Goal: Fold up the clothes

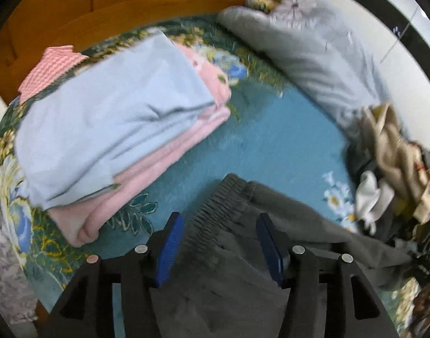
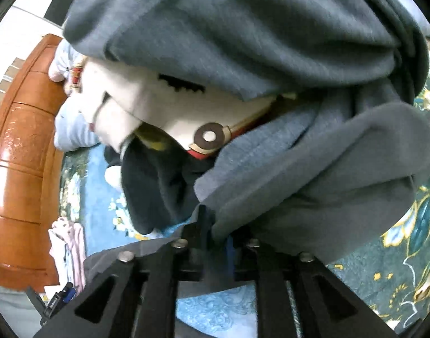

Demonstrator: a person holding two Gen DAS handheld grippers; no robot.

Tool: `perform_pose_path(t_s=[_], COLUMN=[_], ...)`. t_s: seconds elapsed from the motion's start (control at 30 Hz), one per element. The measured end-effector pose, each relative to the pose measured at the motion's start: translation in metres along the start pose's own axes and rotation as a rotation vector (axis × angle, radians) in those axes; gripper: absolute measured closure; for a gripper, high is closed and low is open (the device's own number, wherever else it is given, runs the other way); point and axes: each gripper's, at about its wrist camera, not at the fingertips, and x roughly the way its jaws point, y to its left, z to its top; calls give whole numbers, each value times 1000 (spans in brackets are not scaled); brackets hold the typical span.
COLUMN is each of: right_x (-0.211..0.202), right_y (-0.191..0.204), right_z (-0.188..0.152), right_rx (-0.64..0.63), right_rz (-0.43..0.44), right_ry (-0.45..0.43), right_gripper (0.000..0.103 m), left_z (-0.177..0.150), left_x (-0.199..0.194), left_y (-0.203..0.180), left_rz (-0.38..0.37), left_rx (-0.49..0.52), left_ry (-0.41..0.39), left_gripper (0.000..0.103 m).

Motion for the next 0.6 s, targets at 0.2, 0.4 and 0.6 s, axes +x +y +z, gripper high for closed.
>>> perform_pose_path(t_s=[0.2,0.4,0.6], right_x=[-72,-113,-75], right_y=[-37,-165,-220], right_z=[-13,-42,-49], right_rx=[-33,225,444], right_rz=[104,-22,119], right_ry=[-87,-171,-124], right_gripper=[59,56,56], left_z=[-59,-101,-119], left_x=[-44,-43,-61], left_y=[19,48,56], left_rz=[-113,-78,-90], left_rx=[-164,-292,-379], left_ry=[-48,35,32], left_gripper=[42,42,42])
